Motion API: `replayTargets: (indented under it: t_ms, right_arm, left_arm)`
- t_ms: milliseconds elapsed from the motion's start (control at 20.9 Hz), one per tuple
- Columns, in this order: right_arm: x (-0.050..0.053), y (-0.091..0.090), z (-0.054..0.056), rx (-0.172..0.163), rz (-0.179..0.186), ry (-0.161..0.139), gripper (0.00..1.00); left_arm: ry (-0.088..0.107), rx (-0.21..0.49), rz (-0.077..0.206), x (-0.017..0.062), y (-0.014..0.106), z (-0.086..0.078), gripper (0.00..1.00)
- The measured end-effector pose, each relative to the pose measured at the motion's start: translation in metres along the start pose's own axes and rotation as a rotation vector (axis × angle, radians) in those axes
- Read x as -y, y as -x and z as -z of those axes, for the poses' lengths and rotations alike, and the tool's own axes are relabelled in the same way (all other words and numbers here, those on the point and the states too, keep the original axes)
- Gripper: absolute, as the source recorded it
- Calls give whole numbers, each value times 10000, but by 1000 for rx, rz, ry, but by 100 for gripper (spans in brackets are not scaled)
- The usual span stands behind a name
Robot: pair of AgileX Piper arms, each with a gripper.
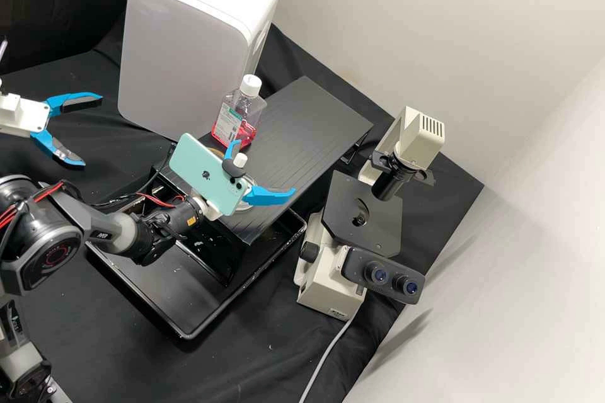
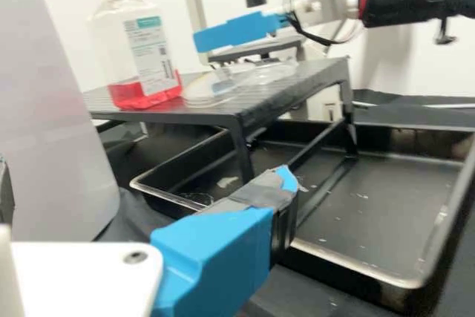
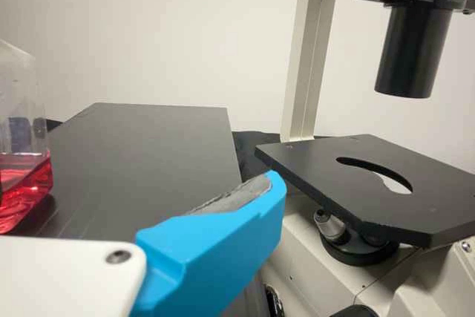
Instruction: Place the lid on the petri dish
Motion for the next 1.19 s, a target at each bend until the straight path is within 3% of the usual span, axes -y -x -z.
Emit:
replayTargets:
  t_ms: [143, 191, 334, 526, 764, 1003, 1194]
  right_arm:
    - [0, 0, 0, 0, 0, 0, 100]
    - [0, 0, 0, 0, 0, 0, 100]
    - [0, 0, 0, 0, 0, 0, 100]
    - [28, 17, 13, -6, 2, 1, 100]
    - [108, 145, 110, -44, 22, 26, 100]
    - [237, 291, 295, -122, 53, 39, 100]
    - [346, 352, 344, -132, 86, 45, 100]
  left_arm:
    - [-17, 12, 6, 11, 5, -22, 100]
    - [-11, 16, 7, 12, 5, -26, 100]
    - [51, 45, 16, 19, 6, -53, 100]
    - [88, 56, 21, 22, 6, -63, 100]
    - [91, 55, 21, 22, 7, -59, 100]
    - [89, 55, 18, 15, 1, -55, 100]
    - [89, 55, 18, 15, 1, -55, 100]
